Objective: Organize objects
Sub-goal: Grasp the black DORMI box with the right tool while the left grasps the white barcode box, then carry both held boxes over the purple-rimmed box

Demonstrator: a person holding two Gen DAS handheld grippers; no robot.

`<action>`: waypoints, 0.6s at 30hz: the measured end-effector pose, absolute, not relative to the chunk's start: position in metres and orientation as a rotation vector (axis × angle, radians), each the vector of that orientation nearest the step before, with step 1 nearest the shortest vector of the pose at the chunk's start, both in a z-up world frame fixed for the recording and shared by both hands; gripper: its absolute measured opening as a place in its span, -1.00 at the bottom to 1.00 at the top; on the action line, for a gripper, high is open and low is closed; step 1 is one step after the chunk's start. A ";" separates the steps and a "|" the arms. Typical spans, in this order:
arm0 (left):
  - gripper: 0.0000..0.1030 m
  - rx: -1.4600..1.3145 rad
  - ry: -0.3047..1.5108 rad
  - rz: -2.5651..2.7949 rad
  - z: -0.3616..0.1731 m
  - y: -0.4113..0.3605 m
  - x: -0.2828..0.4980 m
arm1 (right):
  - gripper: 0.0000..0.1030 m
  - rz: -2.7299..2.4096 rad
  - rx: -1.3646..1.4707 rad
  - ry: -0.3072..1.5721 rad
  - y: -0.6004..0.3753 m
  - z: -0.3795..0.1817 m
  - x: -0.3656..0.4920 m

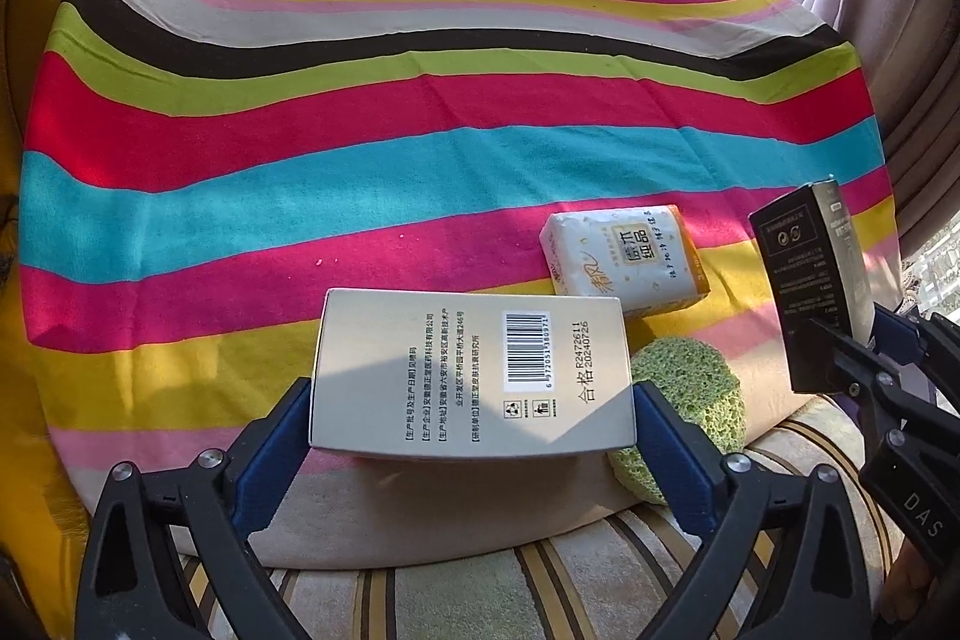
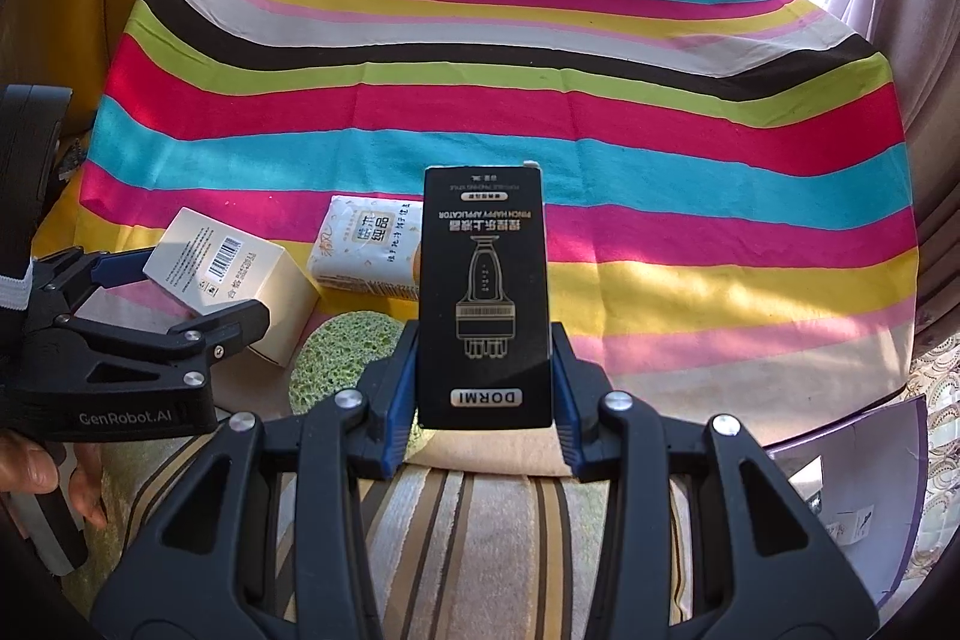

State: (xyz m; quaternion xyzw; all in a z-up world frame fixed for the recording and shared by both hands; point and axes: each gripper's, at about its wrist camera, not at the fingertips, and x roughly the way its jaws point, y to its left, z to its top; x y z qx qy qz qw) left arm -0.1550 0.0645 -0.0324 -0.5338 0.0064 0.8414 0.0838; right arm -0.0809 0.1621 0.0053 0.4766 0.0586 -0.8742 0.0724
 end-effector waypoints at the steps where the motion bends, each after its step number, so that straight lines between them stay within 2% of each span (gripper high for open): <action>1: 0.94 -1.594 0.041 2.516 -0.033 0.067 -0.155 | -0.16 -2.629 1.429 0.179 0.162 0.006 -0.080; 18: 0.93 -1.351 0.044 2.622 0.022 0.096 -0.112 | -0.16 -2.733 1.393 0.156 0.200 0.025 -0.046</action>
